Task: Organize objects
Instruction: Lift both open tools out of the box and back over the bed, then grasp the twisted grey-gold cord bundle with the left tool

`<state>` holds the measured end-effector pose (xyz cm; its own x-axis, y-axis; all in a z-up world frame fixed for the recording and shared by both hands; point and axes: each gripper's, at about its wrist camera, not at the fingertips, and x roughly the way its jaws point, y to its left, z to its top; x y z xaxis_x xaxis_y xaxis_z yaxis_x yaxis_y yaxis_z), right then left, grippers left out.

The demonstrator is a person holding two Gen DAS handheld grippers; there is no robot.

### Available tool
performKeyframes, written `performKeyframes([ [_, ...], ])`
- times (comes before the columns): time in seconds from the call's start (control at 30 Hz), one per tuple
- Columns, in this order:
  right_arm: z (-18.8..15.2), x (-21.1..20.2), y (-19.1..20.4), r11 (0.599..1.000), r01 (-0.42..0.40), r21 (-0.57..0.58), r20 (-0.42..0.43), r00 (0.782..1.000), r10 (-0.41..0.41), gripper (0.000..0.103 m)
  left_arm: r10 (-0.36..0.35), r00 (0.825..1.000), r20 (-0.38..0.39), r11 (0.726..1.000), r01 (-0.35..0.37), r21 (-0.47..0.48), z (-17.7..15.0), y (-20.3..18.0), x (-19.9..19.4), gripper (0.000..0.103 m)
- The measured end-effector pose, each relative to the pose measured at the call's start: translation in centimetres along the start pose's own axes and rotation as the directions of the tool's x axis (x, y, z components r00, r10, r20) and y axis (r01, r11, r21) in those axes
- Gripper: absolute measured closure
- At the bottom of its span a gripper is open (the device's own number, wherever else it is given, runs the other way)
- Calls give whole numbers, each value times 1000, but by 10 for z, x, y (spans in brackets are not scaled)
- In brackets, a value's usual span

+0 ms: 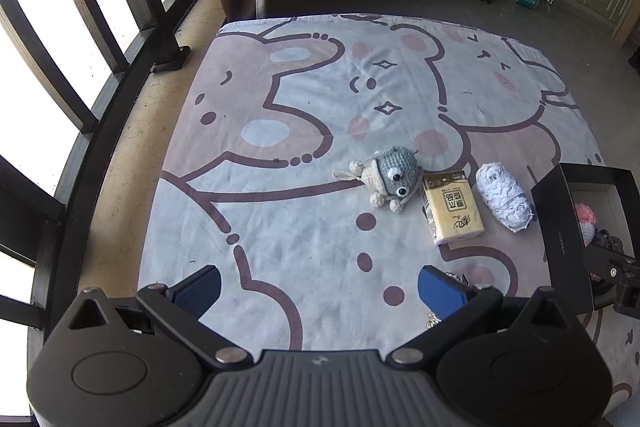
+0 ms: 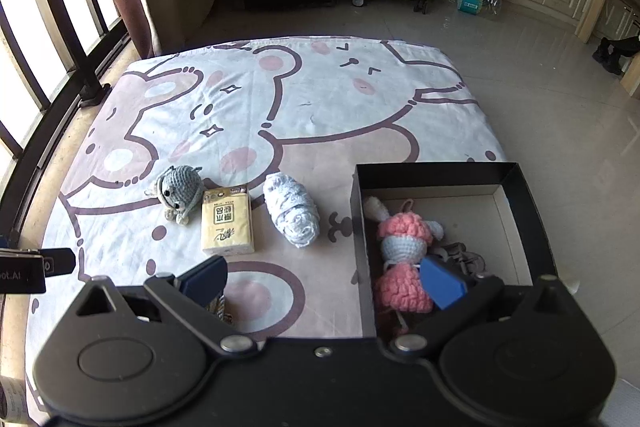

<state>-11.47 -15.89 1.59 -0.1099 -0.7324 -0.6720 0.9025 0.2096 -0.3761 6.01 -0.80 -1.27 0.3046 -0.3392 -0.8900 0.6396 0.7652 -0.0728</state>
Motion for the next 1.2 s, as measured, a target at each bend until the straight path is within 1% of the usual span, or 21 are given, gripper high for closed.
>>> performKeyframes([
  [0.17,1,0,5,1000,1,-4,8,1000,-1,0,1,1000,-2,1000,-1,3,-1,3,0,0],
  [0.33,3,2,6,1000,4,6,12,1000,-4,0,-13,1000,-6,1000,14,25,-1,-3,1,0],
  [0.47,3,3,6,1000,18,8,20,1000,-18,0,-61,998,-32,998,61,20,-5,-11,3,0],
  [0.53,4,4,4,1000,21,19,26,999,-21,0,-88,996,-13,996,88,26,-7,-16,2,0],
  [0.6,5,5,3,999,20,33,28,999,-21,0,-104,995,-11,994,104,41,-9,-23,3,0],
  [0.7,5,7,1,999,20,44,34,999,-21,0,-131,991,-32,990,132,41,-12,-31,7,0],
  [0.77,5,9,1,999,23,46,33,999,-25,0,-143,988,-62,988,146,45,-15,-38,13,0],
  [0.87,6,12,0,998,26,51,29,999,-28,0,-132,984,-119,990,138,39,-17,-47,22,0],
  [0.93,6,14,-1,998,25,58,28,999,-27,0,-132,982,-132,991,135,13,-17,-51,24,3],
  [0.97,6,15,-2,998,24,60,27,999,-26,0,-144,980,-139,989,146,5,-17,-53,26,5],
  [1.03,7,18,-3,997,28,66,26,999,-30,0,-163,975,-155,986,167,13,-18,-60,28,10],
  [1.1,7,20,-3,997,29,71,25,999,-31,0,-172,971,-167,983,180,36,-21,-71,32,11],
  [1.2,8,24,-5,997,27,75,24,999,-29,0,-191,964,-183,978,203,50,-23,-81,37,15],
])
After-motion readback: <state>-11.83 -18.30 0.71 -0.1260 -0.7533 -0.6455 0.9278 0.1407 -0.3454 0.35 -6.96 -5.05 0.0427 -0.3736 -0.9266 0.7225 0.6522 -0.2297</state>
